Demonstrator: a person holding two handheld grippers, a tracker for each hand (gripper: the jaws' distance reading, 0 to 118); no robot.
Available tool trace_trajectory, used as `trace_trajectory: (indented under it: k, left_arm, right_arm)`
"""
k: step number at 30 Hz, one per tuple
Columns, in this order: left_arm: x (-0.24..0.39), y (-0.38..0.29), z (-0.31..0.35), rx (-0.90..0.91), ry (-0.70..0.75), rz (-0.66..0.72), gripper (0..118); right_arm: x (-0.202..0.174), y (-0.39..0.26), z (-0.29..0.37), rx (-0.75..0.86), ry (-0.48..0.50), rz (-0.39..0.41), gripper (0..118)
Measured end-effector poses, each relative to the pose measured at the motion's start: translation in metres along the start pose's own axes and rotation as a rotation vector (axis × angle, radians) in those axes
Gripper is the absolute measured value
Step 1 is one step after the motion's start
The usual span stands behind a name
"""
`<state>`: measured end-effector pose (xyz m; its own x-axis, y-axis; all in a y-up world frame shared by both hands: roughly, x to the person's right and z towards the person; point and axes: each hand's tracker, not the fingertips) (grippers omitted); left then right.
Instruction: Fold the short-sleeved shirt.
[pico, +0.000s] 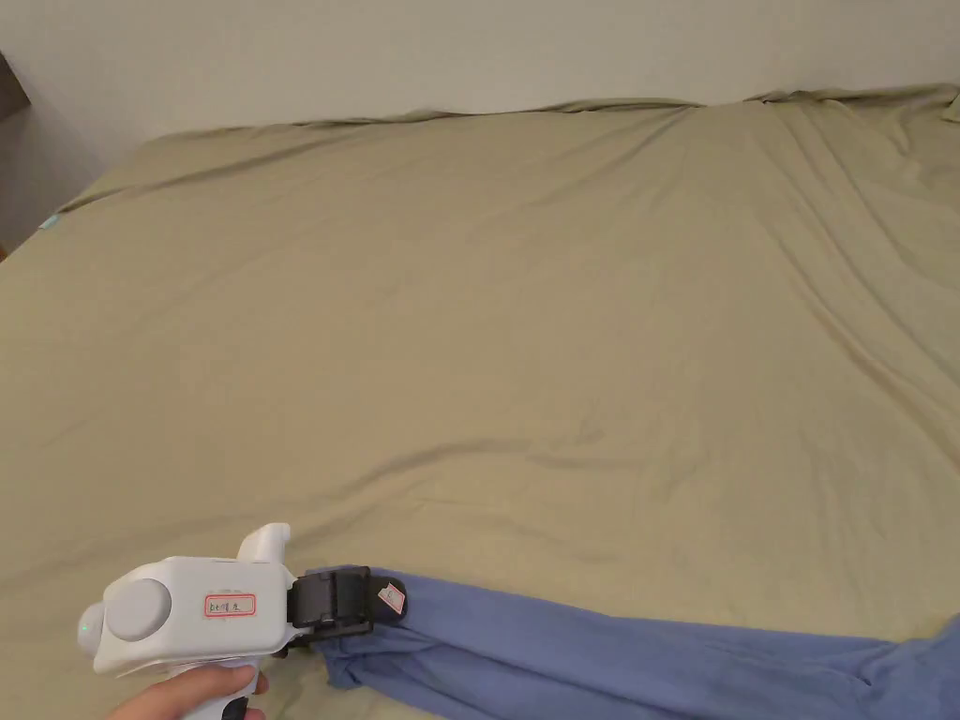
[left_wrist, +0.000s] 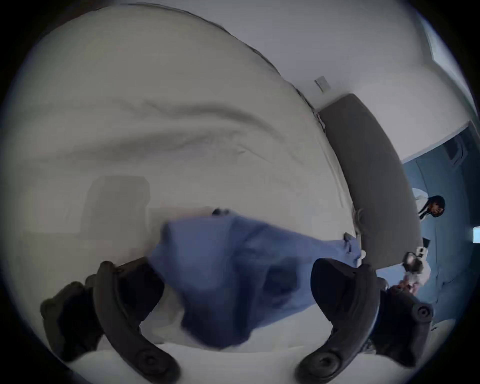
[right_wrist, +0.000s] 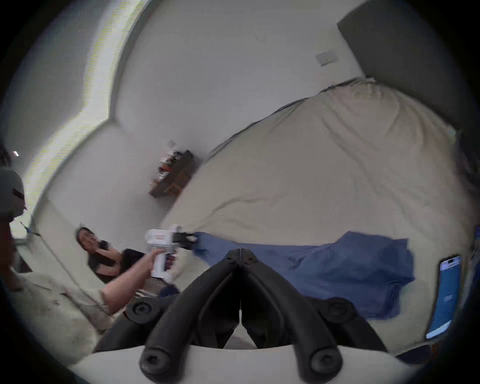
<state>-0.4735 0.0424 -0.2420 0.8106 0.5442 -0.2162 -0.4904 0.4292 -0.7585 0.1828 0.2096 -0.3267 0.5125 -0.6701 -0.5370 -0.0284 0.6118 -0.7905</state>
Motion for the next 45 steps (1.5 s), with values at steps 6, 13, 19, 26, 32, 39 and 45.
trace_trajectory:
  k: [6,13,19,26,32,39,45]
  left_arm:
    - [0.038,-0.01,-0.016,-0.053,-0.107,0.026,51]
    - [0.025,-0.028,0.027,0.066,-0.231,0.311,31]
    - [0.0,-0.024,0.082,0.209,-0.104,0.412,24]
    - [-0.018,-0.012,0.144,0.268,0.117,0.403,24]
    - [0.036,-0.017,0.153,0.252,0.268,0.364,24]
    - [0.168,-0.04,0.088,0.202,0.229,0.167,24]
    - [0.195,-0.062,-0.02,0.073,0.275,0.111,24]
  right_arm:
    - [0.002,0.006,-0.006,-0.027,-0.044,0.01,2]
    - [0.003,0.012,-0.007,-0.015,-0.077,0.001,2]
    - [-0.008,0.019,-0.006,0.029,-0.103,0.01,2]
    - [-0.028,0.028,-0.007,0.085,-0.146,0.054,2]
    - [-0.05,0.027,-0.021,0.087,-0.244,0.17,2]
    - [-0.051,0.02,-0.033,0.048,-0.224,0.189,2]
    - [-0.048,0.018,-0.026,0.043,-0.241,0.192,2]
